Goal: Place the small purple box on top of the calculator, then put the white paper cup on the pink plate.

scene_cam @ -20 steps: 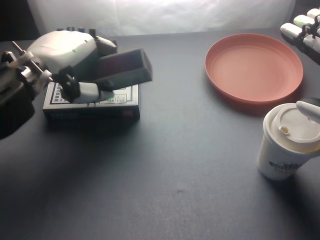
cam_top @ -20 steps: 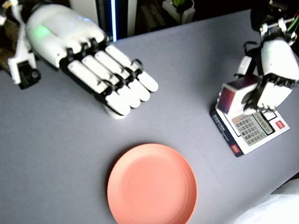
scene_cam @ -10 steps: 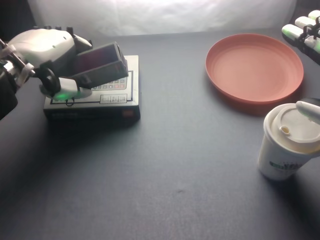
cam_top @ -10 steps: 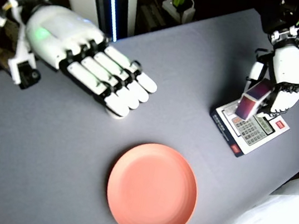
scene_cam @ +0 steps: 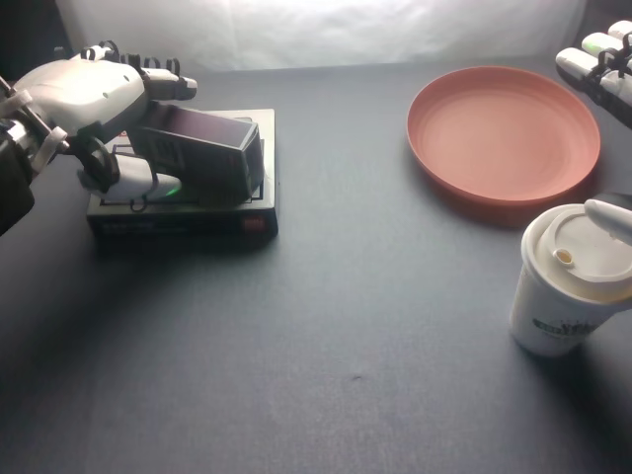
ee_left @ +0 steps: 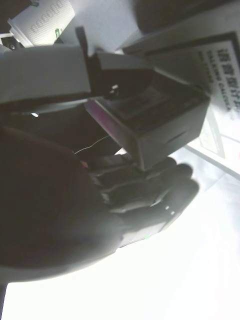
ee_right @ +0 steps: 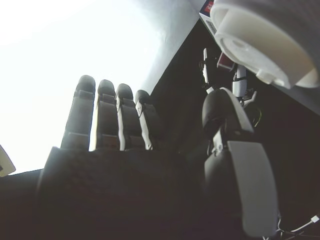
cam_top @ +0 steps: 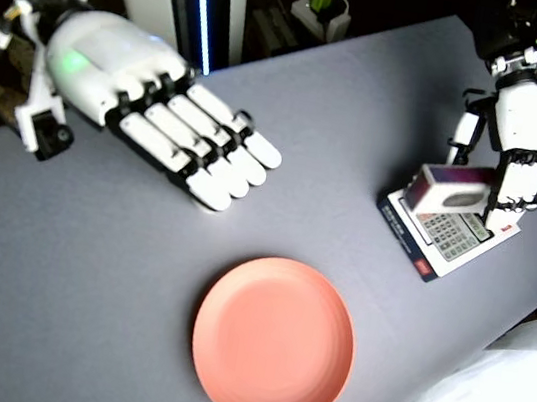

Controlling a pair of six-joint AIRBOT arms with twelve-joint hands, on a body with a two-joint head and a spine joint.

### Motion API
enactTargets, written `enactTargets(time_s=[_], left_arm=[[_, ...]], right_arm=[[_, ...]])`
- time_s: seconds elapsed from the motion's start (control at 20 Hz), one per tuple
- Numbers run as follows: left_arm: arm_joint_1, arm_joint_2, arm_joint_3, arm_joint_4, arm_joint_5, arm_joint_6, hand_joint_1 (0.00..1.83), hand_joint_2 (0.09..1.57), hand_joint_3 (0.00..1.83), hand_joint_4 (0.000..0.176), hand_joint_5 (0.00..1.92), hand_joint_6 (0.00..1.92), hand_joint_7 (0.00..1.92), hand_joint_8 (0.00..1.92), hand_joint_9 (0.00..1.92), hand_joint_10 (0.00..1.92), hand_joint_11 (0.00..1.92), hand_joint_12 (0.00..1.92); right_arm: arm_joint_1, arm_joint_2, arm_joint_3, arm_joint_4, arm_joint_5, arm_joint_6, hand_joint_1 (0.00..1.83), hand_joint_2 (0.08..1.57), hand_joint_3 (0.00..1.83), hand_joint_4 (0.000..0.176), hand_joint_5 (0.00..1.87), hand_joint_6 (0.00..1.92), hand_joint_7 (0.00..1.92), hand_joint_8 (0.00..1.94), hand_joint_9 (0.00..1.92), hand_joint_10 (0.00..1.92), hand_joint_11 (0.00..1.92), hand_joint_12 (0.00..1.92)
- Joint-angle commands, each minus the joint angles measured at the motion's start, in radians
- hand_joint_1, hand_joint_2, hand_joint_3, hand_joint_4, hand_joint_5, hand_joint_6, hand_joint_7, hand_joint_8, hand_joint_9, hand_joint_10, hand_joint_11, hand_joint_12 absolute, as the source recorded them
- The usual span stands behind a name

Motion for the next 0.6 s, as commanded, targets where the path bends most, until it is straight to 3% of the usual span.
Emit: enactTargets(time_s=[0.0,0.05,0.1,0.15,0.2,0.3,0.4,0.45,0.55], left_arm=[[-0.018,-0.002,-0.001,0.008,-0.109,0.009,0.96,1.07,0.00,0.010,0.28,0.00,0.26,0.00,0.19,0.06,0.00,1.05],[-0.018,-0.001,-0.006,0.009,-0.116,0.009,0.93,1.06,0.00,0.045,0.21,0.00,0.17,0.00,0.12,0.03,0.00,0.88],[-0.018,0.004,-0.014,0.012,-0.125,0.010,0.90,1.04,0.00,0.085,0.11,0.00,0.04,0.00,0.06,0.00,0.00,0.90],[-0.018,0.009,-0.022,0.017,-0.134,0.012,0.88,1.03,0.00,0.103,0.06,0.00,0.01,0.00,0.01,0.00,0.00,0.90],[-0.018,0.023,-0.038,0.026,-0.153,0.013,0.75,0.99,0.00,0.142,0.00,0.00,0.00,0.00,0.00,0.00,0.00,0.59],[-0.018,0.055,-0.079,0.043,-0.202,0.014,0.67,0.97,0.00,0.139,0.00,0.00,0.00,0.00,0.00,0.00,0.00,0.07],[-0.013,0.092,-0.127,0.068,-0.261,0.014,0.66,0.96,0.00,0.148,0.00,0.00,0.00,0.00,0.00,0.00,0.00,0.01],[-0.004,0.120,-0.162,0.086,-0.307,0.014,0.66,0.97,0.00,0.166,0.00,0.00,0.00,0.00,0.00,0.00,0.00,0.00],[0.018,0.161,-0.216,0.115,-0.377,0.014,0.67,0.98,0.00,0.161,0.00,0.00,0.00,0.00,0.00,0.00,0.00,0.00]], right_arm=[[0.005,-0.002,0.004,-0.011,0.122,0.003,0.34,1.32,0.01,0.000,0.00,0.00,0.00,0.00,0.00,0.00,0.00,0.00],[0.004,-0.002,0.004,-0.010,0.122,0.003,0.34,1.32,0.01,0.000,0.00,0.00,0.00,0.00,0.00,0.00,0.00,0.00],[0.003,-0.002,0.004,-0.009,0.122,0.003,0.34,1.32,0.01,0.000,0.00,0.00,0.00,0.00,0.00,0.00,0.00,0.00],[0.002,-0.002,0.004,-0.008,0.123,0.003,0.34,1.32,0.01,0.000,0.00,0.00,0.00,0.00,0.00,0.00,0.00,0.00],[0.002,-0.002,0.004,-0.008,0.123,0.003,0.32,1.31,0.01,0.000,0.00,0.00,0.00,0.00,0.00,0.00,0.00,0.00],[0.002,-0.001,0.004,-0.008,0.124,0.004,0.34,1.31,0.00,0.000,0.00,0.00,0.00,0.00,0.00,0.00,0.00,0.00],[0.001,0.002,0.002,-0.008,0.128,0.007,0.35,1.31,0.00,0.000,0.00,0.00,0.00,0.00,0.00,0.00,0.00,0.00],[0.001,0.007,-0.002,-0.009,0.133,0.007,0.36,1.29,0.00,0.000,0.00,0.00,0.00,0.00,0.00,0.00,0.00,0.00],[0.000,0.017,-0.014,-0.017,0.150,0.008,0.34,1.28,0.00,0.000,0.00,0.00,0.00,0.00,0.00,0.00,0.00,0.00]])
